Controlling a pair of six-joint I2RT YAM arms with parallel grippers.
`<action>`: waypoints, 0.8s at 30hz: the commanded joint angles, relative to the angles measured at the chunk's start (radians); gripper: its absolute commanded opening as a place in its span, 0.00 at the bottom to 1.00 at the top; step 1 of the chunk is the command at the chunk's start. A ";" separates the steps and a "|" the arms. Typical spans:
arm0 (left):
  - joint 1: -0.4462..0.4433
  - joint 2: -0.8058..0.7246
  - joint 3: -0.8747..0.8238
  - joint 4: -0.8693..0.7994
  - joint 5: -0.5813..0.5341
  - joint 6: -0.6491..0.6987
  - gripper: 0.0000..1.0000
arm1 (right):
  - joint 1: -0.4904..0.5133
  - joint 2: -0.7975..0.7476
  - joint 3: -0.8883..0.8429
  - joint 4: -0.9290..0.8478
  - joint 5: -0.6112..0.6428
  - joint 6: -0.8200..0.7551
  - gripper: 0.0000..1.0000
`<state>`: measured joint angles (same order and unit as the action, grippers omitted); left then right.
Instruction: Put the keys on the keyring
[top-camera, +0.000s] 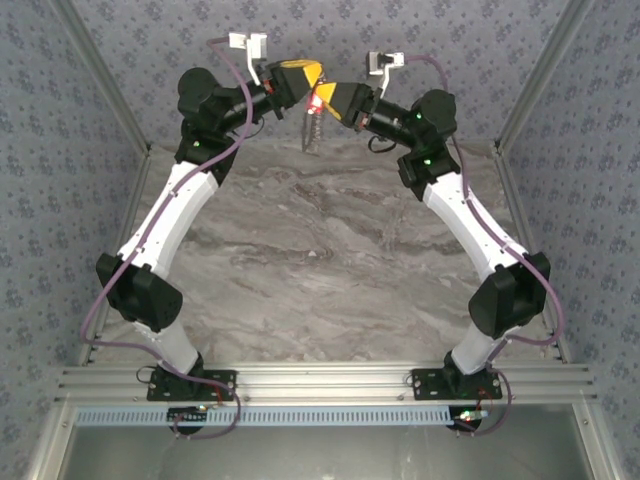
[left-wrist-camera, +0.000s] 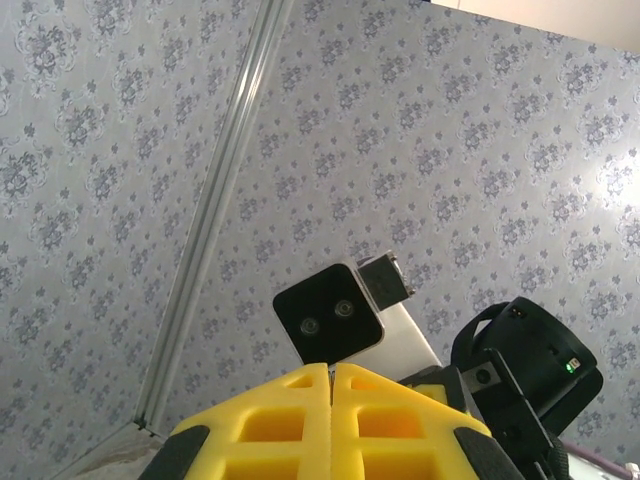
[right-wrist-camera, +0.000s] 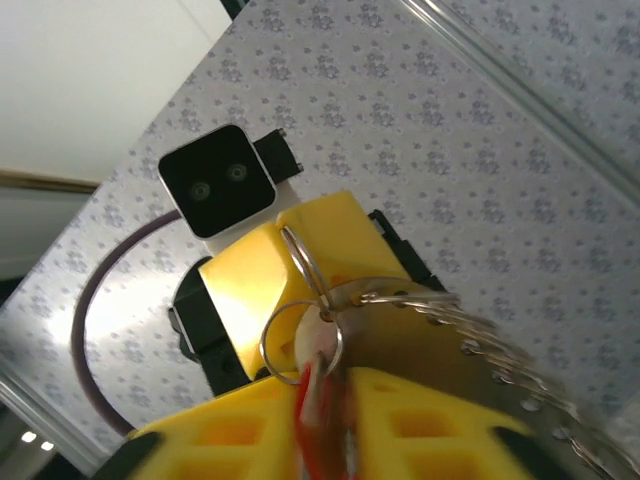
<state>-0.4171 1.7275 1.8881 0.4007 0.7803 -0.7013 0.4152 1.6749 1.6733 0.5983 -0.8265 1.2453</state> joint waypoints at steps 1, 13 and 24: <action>0.009 -0.031 0.044 0.047 0.015 -0.001 0.00 | 0.010 -0.014 -0.033 0.040 -0.010 -0.007 0.05; 0.015 -0.026 0.040 0.083 0.034 -0.030 0.00 | 0.048 0.026 -0.011 0.022 -0.012 -0.018 0.00; 0.017 -0.020 0.031 0.100 0.021 -0.040 0.00 | -0.071 -0.100 -0.131 0.012 -0.011 -0.010 0.46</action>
<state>-0.4049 1.7279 1.8881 0.4236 0.8139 -0.7273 0.3889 1.6470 1.5654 0.6060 -0.8272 1.2396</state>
